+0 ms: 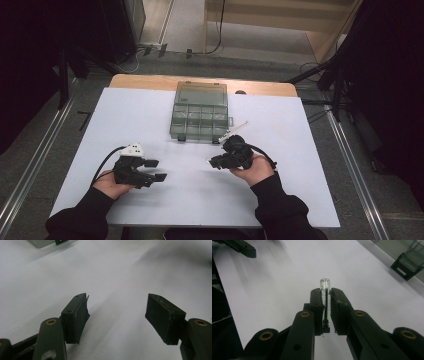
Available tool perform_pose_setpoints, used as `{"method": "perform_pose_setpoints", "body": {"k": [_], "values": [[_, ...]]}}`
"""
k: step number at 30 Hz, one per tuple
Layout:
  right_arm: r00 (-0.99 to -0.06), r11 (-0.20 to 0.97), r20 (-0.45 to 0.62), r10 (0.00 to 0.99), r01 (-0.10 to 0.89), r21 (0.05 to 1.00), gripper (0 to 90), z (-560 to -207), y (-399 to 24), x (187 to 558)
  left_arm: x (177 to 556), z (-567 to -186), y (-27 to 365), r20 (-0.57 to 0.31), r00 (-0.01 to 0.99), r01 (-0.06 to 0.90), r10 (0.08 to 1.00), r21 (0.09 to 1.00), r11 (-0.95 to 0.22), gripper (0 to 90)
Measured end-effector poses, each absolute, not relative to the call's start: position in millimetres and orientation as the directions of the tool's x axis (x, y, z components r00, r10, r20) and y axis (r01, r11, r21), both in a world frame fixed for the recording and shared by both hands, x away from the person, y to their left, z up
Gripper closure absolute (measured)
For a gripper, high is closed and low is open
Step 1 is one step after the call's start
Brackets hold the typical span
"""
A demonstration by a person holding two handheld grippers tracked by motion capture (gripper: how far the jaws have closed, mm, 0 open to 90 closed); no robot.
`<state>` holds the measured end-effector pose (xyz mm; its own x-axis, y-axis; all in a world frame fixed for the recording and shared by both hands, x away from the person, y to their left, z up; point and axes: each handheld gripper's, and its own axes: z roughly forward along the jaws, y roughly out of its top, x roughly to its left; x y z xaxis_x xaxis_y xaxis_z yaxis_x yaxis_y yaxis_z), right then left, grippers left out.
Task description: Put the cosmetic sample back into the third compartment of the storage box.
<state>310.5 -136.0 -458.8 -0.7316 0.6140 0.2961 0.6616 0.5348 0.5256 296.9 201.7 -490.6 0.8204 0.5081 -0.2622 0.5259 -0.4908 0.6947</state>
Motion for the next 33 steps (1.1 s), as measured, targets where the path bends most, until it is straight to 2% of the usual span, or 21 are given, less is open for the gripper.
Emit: {"method": "perform_pose_setpoints", "body": {"k": [33], "values": [[-0.672, 0.480, 0.300, 0.677, 0.712, 0.512, 81.9, -437, -145, 343, 298, -491, 203, -0.254, 0.820, 0.522, 0.513, 0.700, -0.487, 33.8]]}}
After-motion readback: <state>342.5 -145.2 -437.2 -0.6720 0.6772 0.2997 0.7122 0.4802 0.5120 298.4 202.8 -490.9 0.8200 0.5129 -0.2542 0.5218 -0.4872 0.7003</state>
